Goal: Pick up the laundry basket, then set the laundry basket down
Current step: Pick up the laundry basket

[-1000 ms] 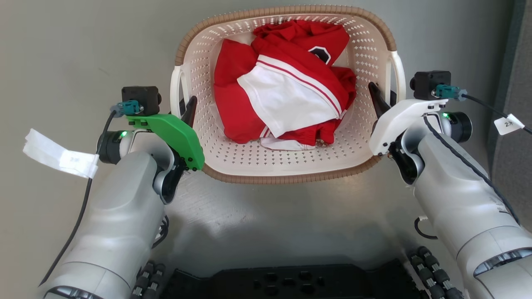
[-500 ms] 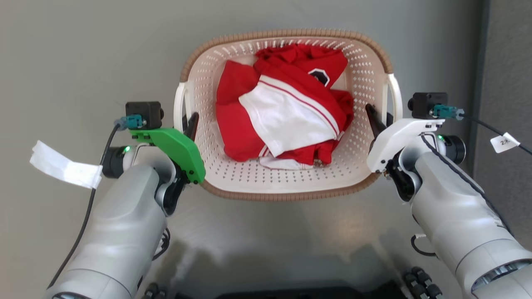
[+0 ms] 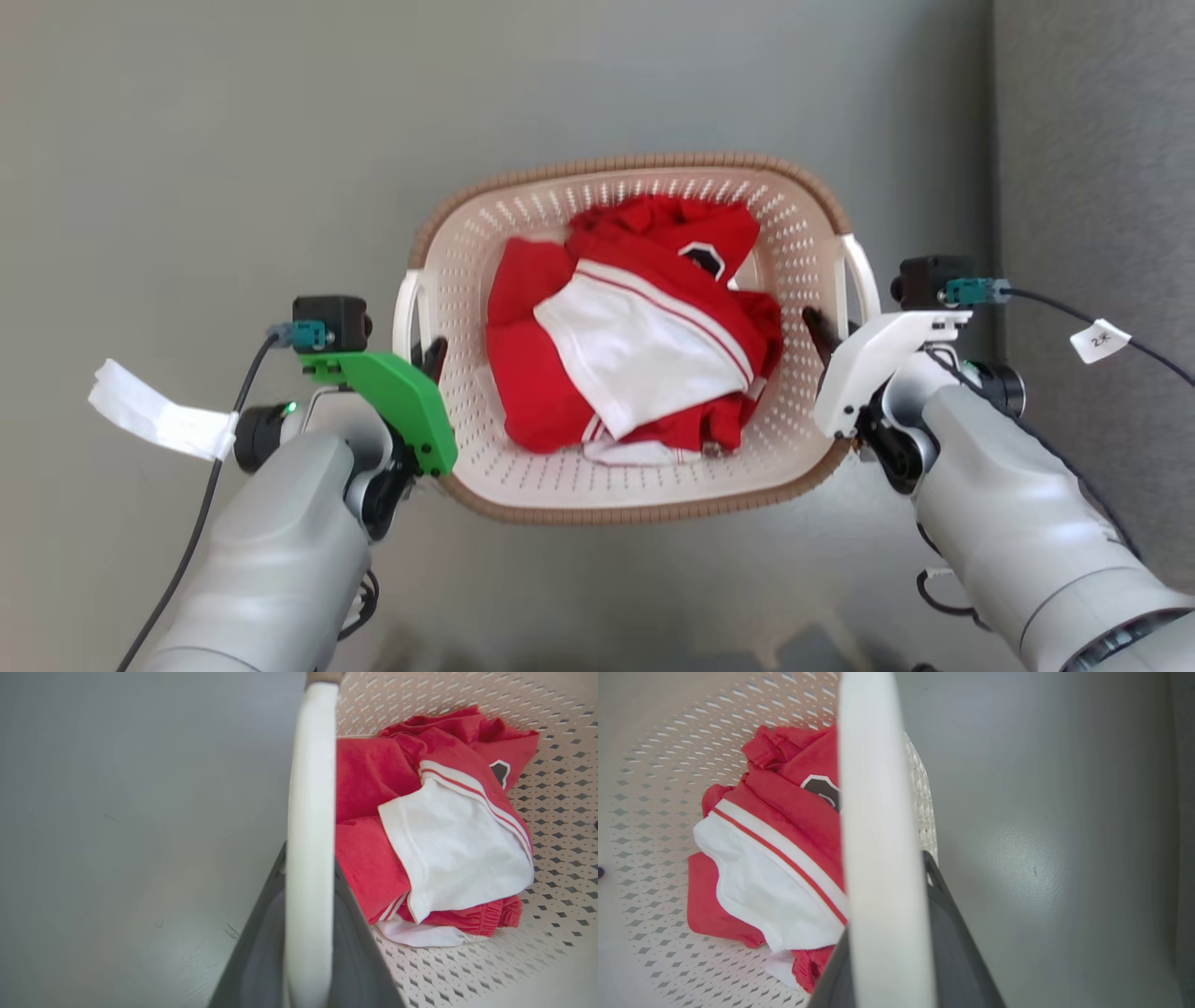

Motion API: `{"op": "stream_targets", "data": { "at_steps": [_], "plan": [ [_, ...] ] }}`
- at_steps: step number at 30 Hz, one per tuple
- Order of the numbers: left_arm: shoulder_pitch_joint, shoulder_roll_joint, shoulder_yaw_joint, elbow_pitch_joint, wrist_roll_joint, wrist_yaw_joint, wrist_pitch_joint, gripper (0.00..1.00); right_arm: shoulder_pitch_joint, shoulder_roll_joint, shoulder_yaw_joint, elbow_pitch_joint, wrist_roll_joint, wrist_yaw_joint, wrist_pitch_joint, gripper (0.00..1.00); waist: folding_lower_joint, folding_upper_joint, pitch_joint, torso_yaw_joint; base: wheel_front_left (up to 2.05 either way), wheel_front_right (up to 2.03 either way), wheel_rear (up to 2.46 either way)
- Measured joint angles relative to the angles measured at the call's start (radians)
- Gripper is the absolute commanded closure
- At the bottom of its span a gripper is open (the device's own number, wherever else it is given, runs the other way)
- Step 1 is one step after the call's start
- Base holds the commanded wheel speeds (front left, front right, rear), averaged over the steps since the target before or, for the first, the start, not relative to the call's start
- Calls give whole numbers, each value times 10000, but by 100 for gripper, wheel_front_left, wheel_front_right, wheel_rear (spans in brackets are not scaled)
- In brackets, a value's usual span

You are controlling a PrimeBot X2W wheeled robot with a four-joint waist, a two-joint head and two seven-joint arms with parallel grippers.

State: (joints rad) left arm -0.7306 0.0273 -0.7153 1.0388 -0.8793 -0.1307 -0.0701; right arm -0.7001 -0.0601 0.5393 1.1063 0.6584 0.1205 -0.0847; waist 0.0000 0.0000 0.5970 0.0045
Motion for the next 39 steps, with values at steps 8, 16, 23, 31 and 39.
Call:
{"op": "stream_targets", "data": {
  "at_steps": [8,16,23,31,39],
  "plan": [
    [512,23,-245,174,-405,-6,370,100,418,10,527,17,454,-77,556,100,0,0,-1148,-107,0,0,0],
    [1174,23,-420,278,-759,-6,700,100,984,-2,1099,27,830,-81,961,100,0,0,-2304,-171,0,0,0],
    [1951,-10,-675,447,-1034,-8,1016,100,1757,23,1476,130,1210,-82,1381,100,0,0,-3319,-202,0,0,0],
    [2739,-36,-834,533,-1317,-8,1183,100,2443,33,1839,153,1467,-94,1689,100,-1,0,-4326,-230,0,0,0],
    [3111,-40,-955,554,-1561,-8,1398,100,2793,31,2075,161,1760,-167,2010,100,-1,0,-5262,-305,0,0,0]
  ]
}}
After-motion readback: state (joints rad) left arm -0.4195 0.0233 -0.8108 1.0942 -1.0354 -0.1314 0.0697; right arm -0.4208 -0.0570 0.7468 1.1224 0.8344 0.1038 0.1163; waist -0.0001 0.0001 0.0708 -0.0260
